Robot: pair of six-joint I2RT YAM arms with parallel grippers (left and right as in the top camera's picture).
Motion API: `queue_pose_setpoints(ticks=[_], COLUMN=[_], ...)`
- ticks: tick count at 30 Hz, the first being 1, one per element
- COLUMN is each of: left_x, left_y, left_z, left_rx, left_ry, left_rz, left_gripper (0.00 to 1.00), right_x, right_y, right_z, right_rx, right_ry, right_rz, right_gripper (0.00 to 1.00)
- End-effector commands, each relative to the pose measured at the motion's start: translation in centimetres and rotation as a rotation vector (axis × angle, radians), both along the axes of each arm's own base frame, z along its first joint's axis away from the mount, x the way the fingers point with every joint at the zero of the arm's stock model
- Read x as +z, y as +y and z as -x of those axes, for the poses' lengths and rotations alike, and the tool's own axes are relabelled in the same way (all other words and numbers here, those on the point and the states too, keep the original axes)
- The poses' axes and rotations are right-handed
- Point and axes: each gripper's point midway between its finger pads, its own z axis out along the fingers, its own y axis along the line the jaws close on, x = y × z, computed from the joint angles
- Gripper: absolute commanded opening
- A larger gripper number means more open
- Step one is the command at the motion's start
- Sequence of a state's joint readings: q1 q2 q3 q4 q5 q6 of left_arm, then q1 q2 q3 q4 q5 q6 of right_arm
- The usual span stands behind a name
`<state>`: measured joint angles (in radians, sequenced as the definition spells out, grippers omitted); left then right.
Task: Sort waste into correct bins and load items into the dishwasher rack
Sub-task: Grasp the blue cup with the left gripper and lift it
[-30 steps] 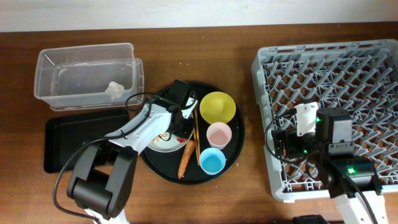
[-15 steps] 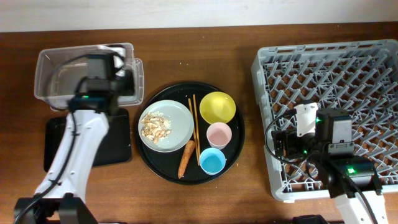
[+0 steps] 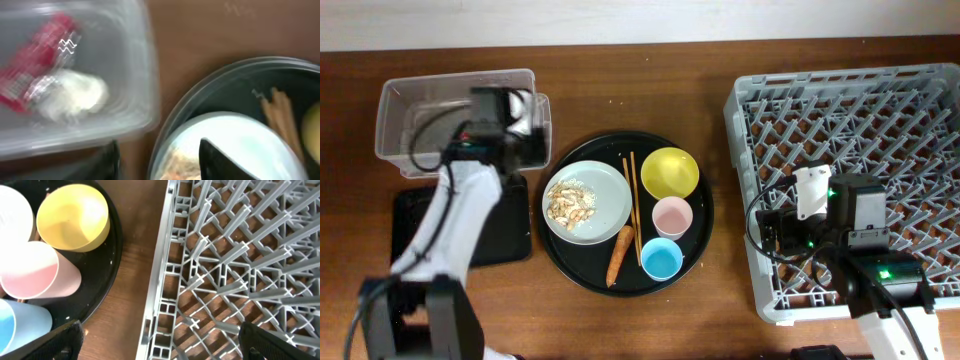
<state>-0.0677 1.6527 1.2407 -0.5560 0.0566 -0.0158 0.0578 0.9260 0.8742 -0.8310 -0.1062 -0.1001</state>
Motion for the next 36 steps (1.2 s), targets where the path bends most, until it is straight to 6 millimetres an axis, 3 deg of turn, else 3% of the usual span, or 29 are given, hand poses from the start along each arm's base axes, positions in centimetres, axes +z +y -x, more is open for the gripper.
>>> queue_pose_setpoints(ticks=[1, 4, 6, 12, 17, 23, 25, 28, 30, 32, 34, 36], left_x=[0.3, -1.2, -1.1, -1.6, -5.3, -7.5, -8.6, -8.5, -7.5, -5.2, -1.7, 2.0], left_y=[-7.4, -14.1, -16.1, -18.1, -18.6, -19.0, -18.8, -18.7, -18.8, -18.5, -17.5, -17.7], left_z=[5.3, 13.3, 16.6, 20.3, 21.6, 21.1, 21.3, 21.4, 21.3, 21.1, 21.0, 19.5], left_rx=[-0.212, -0.444, -0.519, -0.613, -0.647, -0.631, -0.610, -0.603, -0.607, -0.601, -0.578, -0.590], left_ry=[0.123, 0.361, 0.458, 0.545, 0.552, 0.519, 0.560, 0.568, 0.549, 0.524, 0.498, 0.426], left_rz=[0.029, 0.097, 0.156, 0.141, 0.131, 0.149, 0.143, 0.143, 0.149, 0.158, 0.172, 0.227], left_gripper=[0.55, 0.54, 0.54, 0.54, 0.54, 0.53, 0.28, 0.00, 0.00, 0.00, 0.00, 0.00], right_x=[0.8, -0.3, -0.6, -1.1, -1.3, -1.3, -1.3, -1.3, -1.4, -1.4, -1.3, -1.0], right_y=[-0.4, -4.5, -4.5, -4.5, -4.5, -4.5, -4.5, -4.5, -4.5, -4.5, -4.5, -4.4], right_z=[-0.2, 1.1, 1.6, 2.3, 2.6, 2.6, 2.6, 2.6, 2.7, 2.7, 2.6, 2.2], right_rx=[-0.067, -0.373, -0.373, -0.387, -0.388, -0.387, -0.387, -0.387, -0.387, -0.388, -0.388, -0.388], right_ry=[-0.011, 0.048, 0.074, 0.107, 0.122, 0.122, 0.122, 0.124, 0.128, 0.128, 0.124, 0.102], right_rz=[-0.023, 0.034, 0.040, 0.036, 0.034, 0.035, 0.035, 0.036, 0.037, 0.037, 0.036, 0.030], right_gripper=[0.98, 0.98, 0.98, 0.98, 0.99, 0.98, 0.98, 0.98, 0.98, 0.98, 0.98, 0.98])
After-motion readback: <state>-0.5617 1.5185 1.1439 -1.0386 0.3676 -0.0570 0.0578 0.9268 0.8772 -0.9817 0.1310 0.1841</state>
